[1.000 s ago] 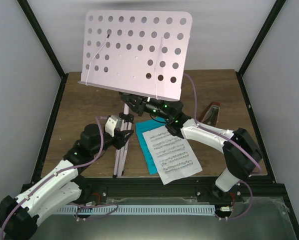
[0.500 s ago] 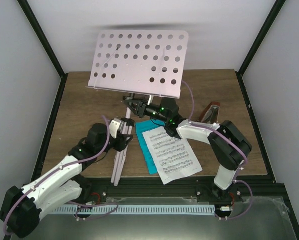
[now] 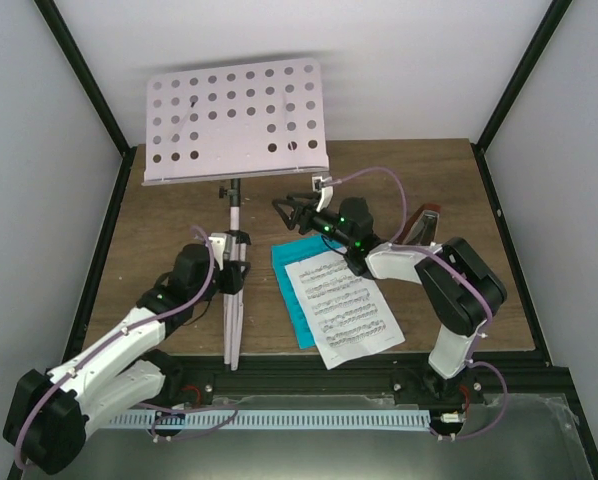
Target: Pack up the instrument practice props
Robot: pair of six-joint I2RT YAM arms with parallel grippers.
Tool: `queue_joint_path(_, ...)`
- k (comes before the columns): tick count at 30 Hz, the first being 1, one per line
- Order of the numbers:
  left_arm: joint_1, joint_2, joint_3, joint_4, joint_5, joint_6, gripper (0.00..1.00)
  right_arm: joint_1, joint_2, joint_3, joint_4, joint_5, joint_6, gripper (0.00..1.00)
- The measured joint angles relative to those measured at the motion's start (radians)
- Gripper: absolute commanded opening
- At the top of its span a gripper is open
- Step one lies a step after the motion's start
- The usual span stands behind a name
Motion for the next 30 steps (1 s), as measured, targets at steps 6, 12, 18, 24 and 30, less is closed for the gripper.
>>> queue_joint_path(6,0.031,0.053,0.008,0.008,0.002,-0.020,0.00,0.005,-0.027,-0.071,0.006,0.016,-0.015,0.75)
queue_joint_path(12,0.084,0.134,0.020,0.012,0.007,-0.058,0.00,0.005,-0.138,-0.166,-0.012,0.045,-0.037,0.78)
queue_joint_path(18,0.109,0.196,0.037,0.010,0.009,-0.072,0.00,0.005,-0.355,-0.285,-0.057,0.068,-0.075,0.87)
queue_joint_path(24,0.129,0.263,0.058,0.001,0.010,-0.094,0.00,0.005,-0.640,-0.338,-0.218,0.130,-0.158,0.94)
queue_joint_path(30,0.140,0.380,0.096,-0.005,0.009,-0.124,0.00,0.005,-0.943,-0.399,-0.391,0.247,-0.233,0.97)
